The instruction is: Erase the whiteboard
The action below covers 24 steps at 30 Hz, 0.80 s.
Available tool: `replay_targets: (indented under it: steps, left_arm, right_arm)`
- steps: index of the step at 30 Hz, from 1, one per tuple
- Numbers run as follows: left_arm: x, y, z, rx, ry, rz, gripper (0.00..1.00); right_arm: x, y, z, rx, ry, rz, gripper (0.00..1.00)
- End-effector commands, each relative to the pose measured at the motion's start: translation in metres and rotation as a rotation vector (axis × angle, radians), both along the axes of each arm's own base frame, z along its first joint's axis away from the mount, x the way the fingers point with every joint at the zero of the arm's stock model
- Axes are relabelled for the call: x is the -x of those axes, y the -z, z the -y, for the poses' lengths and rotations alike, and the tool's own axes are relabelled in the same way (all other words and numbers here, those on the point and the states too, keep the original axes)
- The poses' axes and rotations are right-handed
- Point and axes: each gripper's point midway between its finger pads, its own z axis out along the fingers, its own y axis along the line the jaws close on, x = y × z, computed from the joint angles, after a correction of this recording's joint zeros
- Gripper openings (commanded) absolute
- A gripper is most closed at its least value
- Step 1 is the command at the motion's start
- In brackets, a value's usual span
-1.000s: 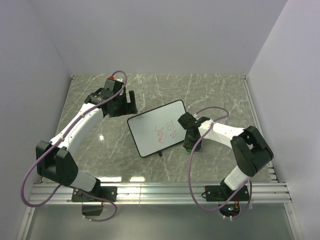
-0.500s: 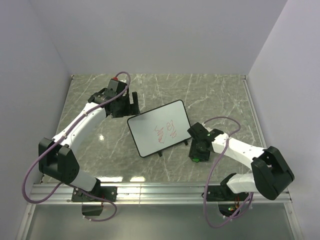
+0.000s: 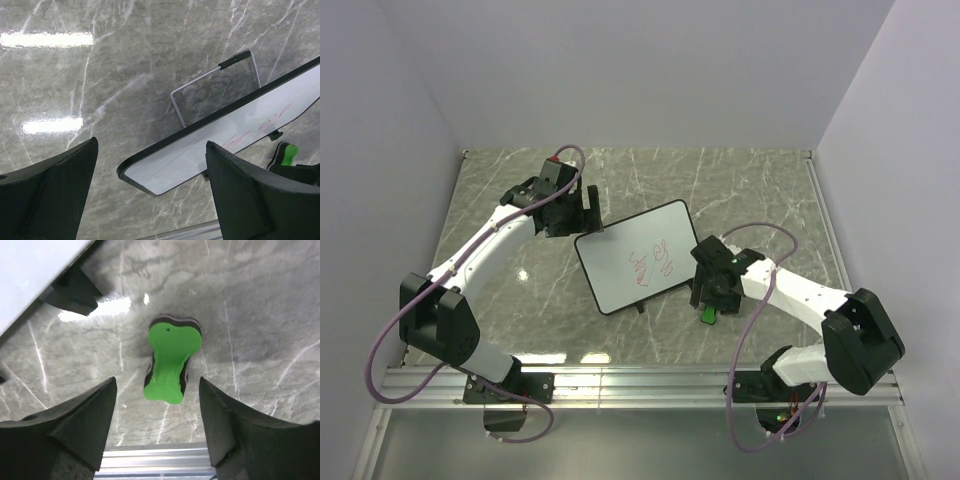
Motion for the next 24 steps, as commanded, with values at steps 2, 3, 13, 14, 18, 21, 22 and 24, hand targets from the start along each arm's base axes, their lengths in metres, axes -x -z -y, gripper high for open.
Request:
replay_targets:
  steps: [2, 3, 13, 14, 18, 21, 22, 24]
  left_arm:
    - [-0.003, -0.015, 0.004, 0.025, 0.001, 0.048, 0.93]
    - [-0.002, -0.015, 0.003, 0.024, 0.000, 0.049, 0.93]
    - [0.003, -0.012, 0.002, 0.014, 0.016, 0.038, 0.93]
    - [0.003, -0.011, 0.002, 0.013, 0.018, 0.036, 0.93]
    - [0.002, -0.012, 0.002, 0.006, 0.024, 0.035, 0.93]
    - [0.000, -0.010, 0.001, -0.007, 0.026, 0.034, 0.95]
    - [-0.001, -0.010, 0.000, -0.015, 0.029, 0.038, 0.95]
    - [-0.004, -0.014, 0.000, -0.022, 0.040, 0.053, 0.97]
  right_arm:
    - [-0.014, -0.009, 0.000, 0.037, 0.011, 0.034, 0.69]
    - [-0.013, -0.005, 0.001, 0.046, 0.012, 0.024, 0.65]
    - [-0.008, 0.016, 0.005, 0.065, 0.044, 0.001, 0.54]
    - [-0.006, 0.018, 0.006, 0.064, 0.050, 0.000, 0.53]
    - [-0.003, 0.024, 0.007, 0.063, 0.062, -0.012, 0.45]
    - [-0.001, 0.028, 0.008, 0.067, 0.067, -0.017, 0.39]
    - [-0.001, 0.028, 0.007, 0.063, 0.067, -0.019, 0.37]
    - [0.000, 0.030, 0.008, 0.065, 0.065, -0.024, 0.26]
